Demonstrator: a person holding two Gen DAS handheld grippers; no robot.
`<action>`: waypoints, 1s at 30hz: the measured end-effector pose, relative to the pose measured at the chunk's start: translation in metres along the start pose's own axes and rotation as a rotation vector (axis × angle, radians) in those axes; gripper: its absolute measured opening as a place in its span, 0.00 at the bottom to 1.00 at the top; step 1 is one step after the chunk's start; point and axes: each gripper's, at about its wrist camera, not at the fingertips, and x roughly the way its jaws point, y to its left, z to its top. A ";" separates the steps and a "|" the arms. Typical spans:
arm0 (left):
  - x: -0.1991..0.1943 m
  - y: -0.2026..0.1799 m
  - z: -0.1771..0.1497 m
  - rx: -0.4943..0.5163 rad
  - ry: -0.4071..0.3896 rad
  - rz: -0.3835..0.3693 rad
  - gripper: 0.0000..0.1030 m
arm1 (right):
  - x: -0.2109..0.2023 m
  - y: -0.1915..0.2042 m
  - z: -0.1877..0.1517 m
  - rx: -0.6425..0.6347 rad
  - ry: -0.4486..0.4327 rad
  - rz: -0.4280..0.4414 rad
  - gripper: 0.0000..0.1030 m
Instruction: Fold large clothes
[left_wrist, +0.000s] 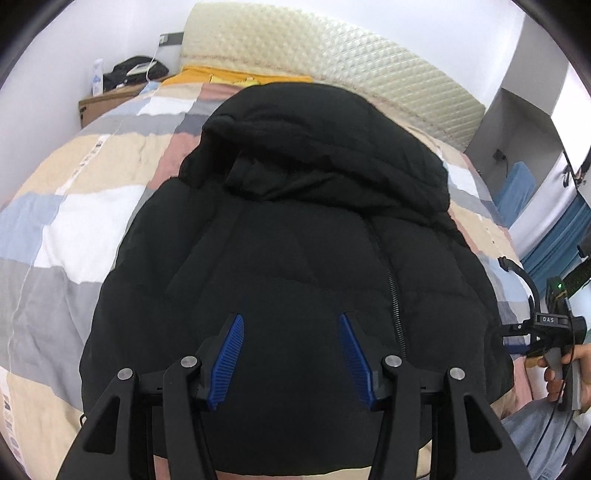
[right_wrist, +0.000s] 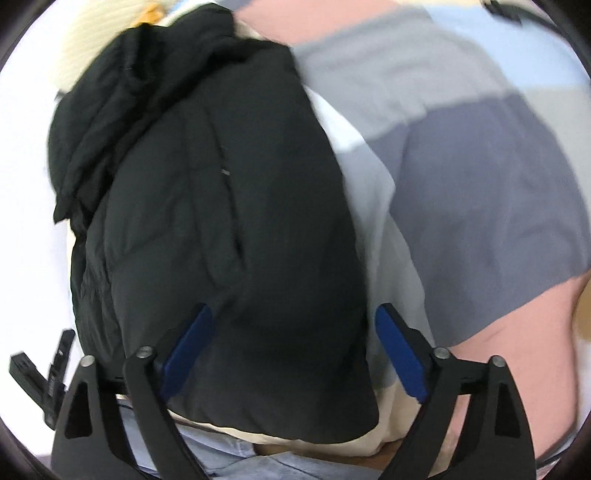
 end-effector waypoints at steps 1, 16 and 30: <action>0.003 0.002 0.000 -0.008 0.012 -0.001 0.52 | 0.008 -0.003 0.001 0.020 0.034 0.008 0.97; 0.011 0.007 0.001 -0.040 0.052 -0.004 0.52 | 0.051 0.021 -0.006 -0.063 0.216 0.076 0.95; 0.013 0.016 -0.001 -0.093 0.061 -0.050 0.52 | -0.012 0.068 -0.028 -0.333 -0.058 0.233 0.16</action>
